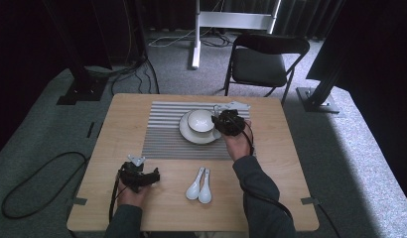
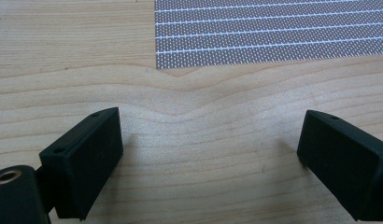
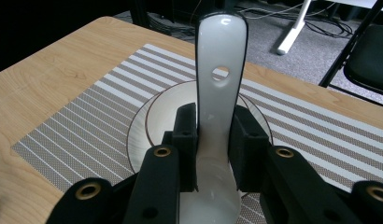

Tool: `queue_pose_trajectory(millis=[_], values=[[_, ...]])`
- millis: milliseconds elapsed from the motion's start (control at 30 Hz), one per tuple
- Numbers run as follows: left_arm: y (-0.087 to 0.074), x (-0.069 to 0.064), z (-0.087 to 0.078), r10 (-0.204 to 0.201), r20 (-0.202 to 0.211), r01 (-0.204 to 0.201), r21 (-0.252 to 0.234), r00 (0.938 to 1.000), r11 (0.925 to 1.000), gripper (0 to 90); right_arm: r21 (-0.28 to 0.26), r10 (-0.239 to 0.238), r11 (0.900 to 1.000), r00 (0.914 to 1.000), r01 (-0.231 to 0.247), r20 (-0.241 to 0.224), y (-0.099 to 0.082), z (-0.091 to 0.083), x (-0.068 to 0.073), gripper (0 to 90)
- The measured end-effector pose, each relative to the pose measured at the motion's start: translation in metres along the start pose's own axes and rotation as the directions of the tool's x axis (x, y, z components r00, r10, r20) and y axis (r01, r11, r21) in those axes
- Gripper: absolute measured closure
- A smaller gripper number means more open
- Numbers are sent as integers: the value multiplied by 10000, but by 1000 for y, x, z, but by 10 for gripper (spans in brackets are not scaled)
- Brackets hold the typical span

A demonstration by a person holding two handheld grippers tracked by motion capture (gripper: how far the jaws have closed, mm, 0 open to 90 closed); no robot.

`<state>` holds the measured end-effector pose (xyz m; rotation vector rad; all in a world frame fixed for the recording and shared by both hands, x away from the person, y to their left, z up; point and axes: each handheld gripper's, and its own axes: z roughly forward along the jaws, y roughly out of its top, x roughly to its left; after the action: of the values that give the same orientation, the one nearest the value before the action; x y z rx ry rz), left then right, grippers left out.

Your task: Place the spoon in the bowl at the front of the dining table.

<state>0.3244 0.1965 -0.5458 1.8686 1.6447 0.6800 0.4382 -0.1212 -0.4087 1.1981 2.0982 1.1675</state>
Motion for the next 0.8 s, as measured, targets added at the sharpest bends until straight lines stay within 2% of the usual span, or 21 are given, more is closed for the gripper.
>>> queue_pose_trajectory(millis=[800], values=[[0,0,0,5,10,-5,2,10000,10000,72,165,27,9999,9999,-29,118,12,21,-1,744]])
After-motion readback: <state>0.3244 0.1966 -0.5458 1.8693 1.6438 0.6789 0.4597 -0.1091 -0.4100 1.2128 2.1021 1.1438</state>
